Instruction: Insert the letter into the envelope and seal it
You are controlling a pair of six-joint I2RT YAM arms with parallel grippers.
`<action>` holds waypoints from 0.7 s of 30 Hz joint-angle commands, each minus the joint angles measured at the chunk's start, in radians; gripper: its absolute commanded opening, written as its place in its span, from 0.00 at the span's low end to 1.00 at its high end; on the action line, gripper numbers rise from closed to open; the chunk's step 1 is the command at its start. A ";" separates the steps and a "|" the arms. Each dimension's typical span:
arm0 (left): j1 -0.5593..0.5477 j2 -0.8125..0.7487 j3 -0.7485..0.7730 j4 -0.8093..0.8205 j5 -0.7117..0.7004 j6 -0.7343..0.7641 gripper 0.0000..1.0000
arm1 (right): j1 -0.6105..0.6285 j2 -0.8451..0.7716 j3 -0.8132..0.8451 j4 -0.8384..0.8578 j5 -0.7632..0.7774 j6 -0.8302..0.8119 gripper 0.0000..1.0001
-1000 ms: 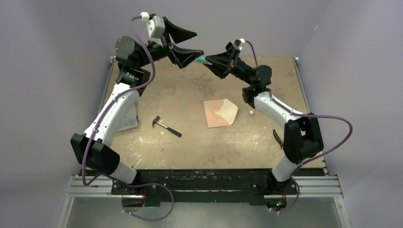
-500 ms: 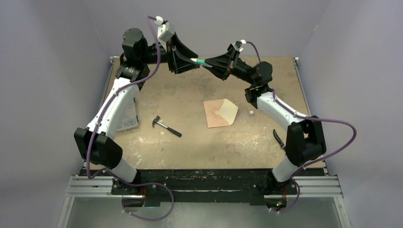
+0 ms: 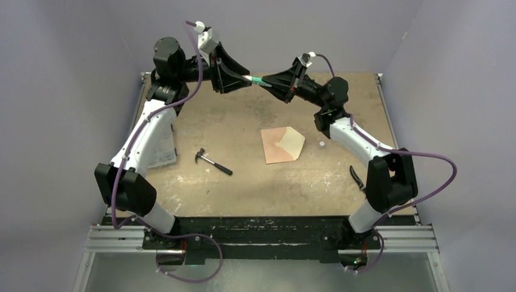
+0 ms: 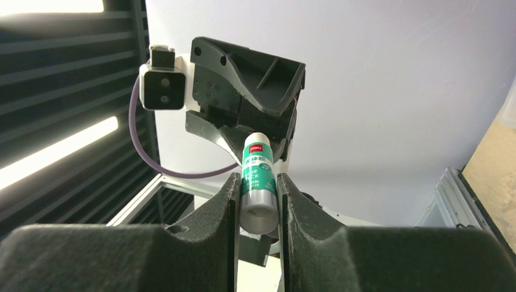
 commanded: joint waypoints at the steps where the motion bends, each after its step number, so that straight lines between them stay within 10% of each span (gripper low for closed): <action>1: 0.013 -0.037 -0.029 0.117 0.009 -0.064 0.41 | -0.001 -0.024 0.049 0.024 -0.012 -0.022 0.02; 15: 0.008 -0.022 -0.064 0.244 0.024 -0.154 0.44 | -0.001 0.011 0.081 -0.005 -0.008 -0.045 0.04; 21: 0.008 -0.017 -0.060 0.289 0.035 -0.186 0.29 | 0.000 0.023 0.092 -0.031 -0.018 -0.057 0.03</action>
